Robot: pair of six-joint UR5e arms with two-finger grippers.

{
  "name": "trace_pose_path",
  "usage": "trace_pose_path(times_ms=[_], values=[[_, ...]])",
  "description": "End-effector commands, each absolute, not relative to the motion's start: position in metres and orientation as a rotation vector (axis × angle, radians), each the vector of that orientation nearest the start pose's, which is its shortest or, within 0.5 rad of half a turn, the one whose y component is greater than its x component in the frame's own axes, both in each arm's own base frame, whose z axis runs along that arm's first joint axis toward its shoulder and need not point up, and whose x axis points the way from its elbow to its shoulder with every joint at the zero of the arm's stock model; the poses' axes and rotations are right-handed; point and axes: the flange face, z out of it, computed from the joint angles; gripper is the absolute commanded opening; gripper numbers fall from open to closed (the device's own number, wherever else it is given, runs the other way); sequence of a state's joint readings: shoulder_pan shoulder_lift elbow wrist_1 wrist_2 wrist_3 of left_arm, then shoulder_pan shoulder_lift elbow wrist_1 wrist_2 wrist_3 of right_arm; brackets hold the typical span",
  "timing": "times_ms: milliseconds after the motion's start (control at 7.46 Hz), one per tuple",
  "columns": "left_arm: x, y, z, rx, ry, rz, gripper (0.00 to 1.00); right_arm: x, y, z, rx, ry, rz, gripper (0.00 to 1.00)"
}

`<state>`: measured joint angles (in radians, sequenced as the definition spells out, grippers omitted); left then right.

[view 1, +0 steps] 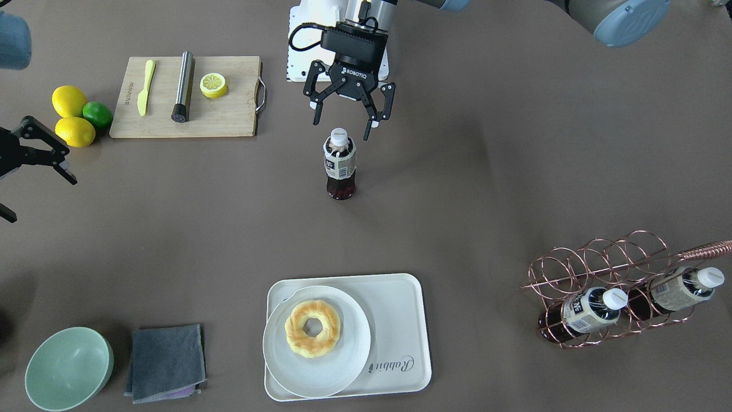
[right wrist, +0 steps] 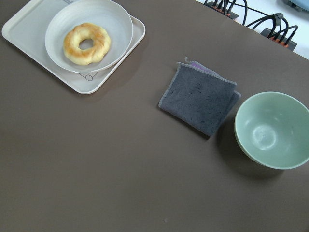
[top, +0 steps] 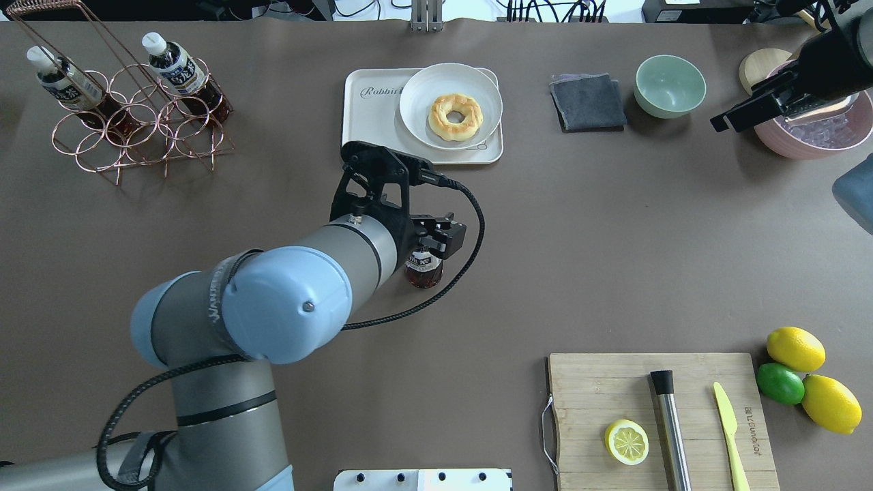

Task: Place tea on tray
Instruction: 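Carry the bottle forward and set it upright on the table with the left gripper, then withdraw the left gripper while the right gripper reaches to the standing bottle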

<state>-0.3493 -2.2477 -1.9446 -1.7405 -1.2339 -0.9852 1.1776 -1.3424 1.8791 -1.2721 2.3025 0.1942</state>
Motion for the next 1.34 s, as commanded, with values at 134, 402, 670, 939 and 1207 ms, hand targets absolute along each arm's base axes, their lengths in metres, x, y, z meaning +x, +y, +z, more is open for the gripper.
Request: trace_pose_path(times_ms=[134, 402, 670, 939, 1207], values=[[0.354, -0.428, 0.154, 0.599, 1.004, 0.076, 1.0, -0.204, -0.516, 0.273, 0.592, -1.0, -0.488, 1.0], [0.274, -0.46, 0.238, 0.536, 0.898, 0.159, 1.0, -0.264, -0.476, 0.209, 0.642, -1.06, -0.469, 1.0], [0.168, -0.483, 0.336, 0.472, 0.806, 0.258, 1.0, -0.339, -0.438, 0.177, 0.768, -1.08, -0.432, 1.0], [0.076, -0.492, 0.438, 0.393, 0.793, 0.336, 1.0, -0.397, -0.409, 0.15, 0.852, -1.043, -0.408, 0.99], [0.029, -0.492, 0.499, 0.355, 0.79, 0.34, 1.0, -0.452, -0.376, 0.132, 0.888, -1.025, -0.333, 0.98]])
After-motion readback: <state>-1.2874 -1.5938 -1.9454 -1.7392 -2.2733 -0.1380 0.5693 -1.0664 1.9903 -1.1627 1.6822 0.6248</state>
